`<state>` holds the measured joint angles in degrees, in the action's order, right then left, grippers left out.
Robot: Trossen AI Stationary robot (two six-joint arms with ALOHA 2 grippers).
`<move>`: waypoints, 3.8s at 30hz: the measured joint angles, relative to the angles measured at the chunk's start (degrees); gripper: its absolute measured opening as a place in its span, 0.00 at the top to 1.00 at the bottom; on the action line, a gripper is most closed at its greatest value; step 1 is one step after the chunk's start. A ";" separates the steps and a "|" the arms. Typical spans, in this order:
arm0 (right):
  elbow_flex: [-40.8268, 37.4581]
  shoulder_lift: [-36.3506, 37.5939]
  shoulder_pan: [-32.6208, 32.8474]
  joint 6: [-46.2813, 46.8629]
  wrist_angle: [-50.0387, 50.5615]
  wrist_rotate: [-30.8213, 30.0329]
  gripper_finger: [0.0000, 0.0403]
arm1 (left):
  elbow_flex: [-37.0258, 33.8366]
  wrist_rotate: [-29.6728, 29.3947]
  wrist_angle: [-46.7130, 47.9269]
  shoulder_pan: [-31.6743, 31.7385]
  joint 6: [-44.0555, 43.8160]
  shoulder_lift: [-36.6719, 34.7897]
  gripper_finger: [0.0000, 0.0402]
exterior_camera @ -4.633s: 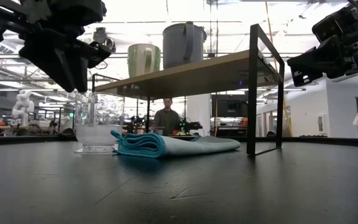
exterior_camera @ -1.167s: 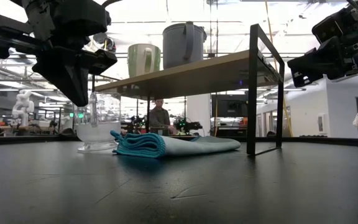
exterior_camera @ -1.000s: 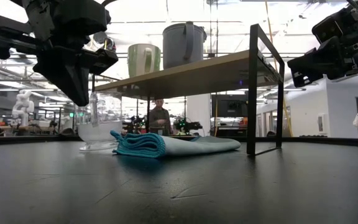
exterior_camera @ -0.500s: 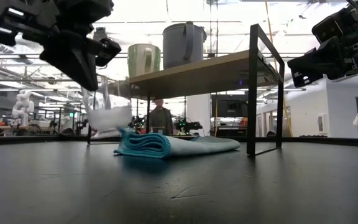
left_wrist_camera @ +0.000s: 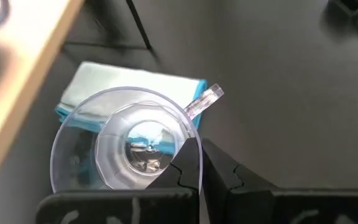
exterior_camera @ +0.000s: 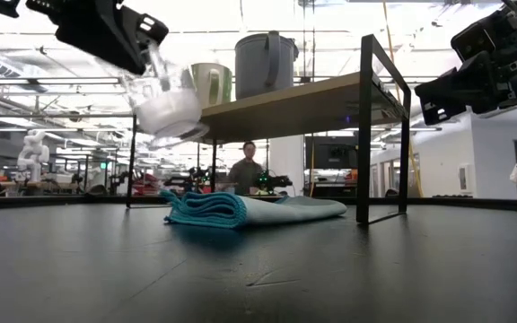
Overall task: Stack small to large cups/mugs on shelf
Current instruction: Put the transparent mug on the shelf
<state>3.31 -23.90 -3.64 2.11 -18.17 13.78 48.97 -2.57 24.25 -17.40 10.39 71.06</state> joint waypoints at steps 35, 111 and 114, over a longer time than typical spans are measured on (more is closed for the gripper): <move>0.01 -0.11 -0.01 -0.21 -0.14 0.01 1.00 | 19.59 3.30 -4.39 3.97 1.04 4.04 0.99; 0.01 -1.97 -0.01 0.23 -0.44 -0.01 1.00 | 74.23 28.23 33.36 25.12 23.39 44.42 1.00; 0.00 -2.14 -0.02 0.24 -0.43 -0.02 1.00 | 74.25 28.48 32.91 24.45 23.44 45.45 1.00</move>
<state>3.31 -26.04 -3.66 2.35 -18.61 13.76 123.22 25.91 57.16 7.06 33.83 116.51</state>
